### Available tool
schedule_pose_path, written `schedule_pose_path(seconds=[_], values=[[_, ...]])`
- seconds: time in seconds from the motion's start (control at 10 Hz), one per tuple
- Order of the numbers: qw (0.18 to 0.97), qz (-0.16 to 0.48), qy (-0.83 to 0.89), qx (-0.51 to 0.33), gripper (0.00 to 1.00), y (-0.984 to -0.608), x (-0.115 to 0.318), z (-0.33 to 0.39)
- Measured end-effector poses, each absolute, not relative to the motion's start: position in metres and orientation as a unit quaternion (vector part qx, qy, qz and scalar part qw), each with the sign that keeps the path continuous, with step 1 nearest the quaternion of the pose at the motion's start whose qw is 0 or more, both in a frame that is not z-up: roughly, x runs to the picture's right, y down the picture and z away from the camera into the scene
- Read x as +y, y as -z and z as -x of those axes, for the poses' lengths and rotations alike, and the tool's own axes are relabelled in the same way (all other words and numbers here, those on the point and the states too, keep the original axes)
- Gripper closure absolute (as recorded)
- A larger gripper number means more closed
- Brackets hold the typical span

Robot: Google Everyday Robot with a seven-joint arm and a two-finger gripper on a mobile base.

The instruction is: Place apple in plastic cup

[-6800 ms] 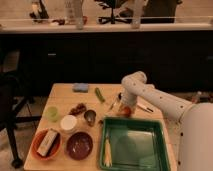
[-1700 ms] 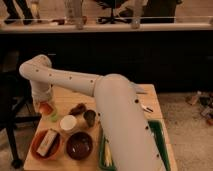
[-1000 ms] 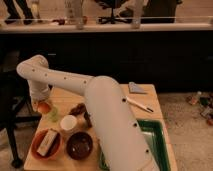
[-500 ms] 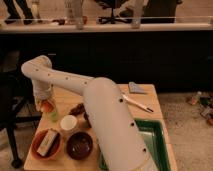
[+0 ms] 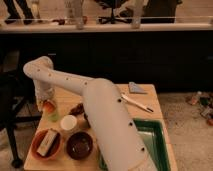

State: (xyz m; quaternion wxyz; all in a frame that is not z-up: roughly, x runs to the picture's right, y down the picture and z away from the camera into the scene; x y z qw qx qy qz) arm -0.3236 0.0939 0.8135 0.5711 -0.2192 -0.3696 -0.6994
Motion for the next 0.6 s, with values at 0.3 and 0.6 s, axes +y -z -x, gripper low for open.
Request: schedule_pose_path(seconds=[0.3,0.6], values=[[0.571,0.219,0.699,-0.37,0.2,-0.8136,0.094,0.3238],[0.571,0.219,0.7,-0.37,0.2,-0.8134,0.0943,0.3243]])
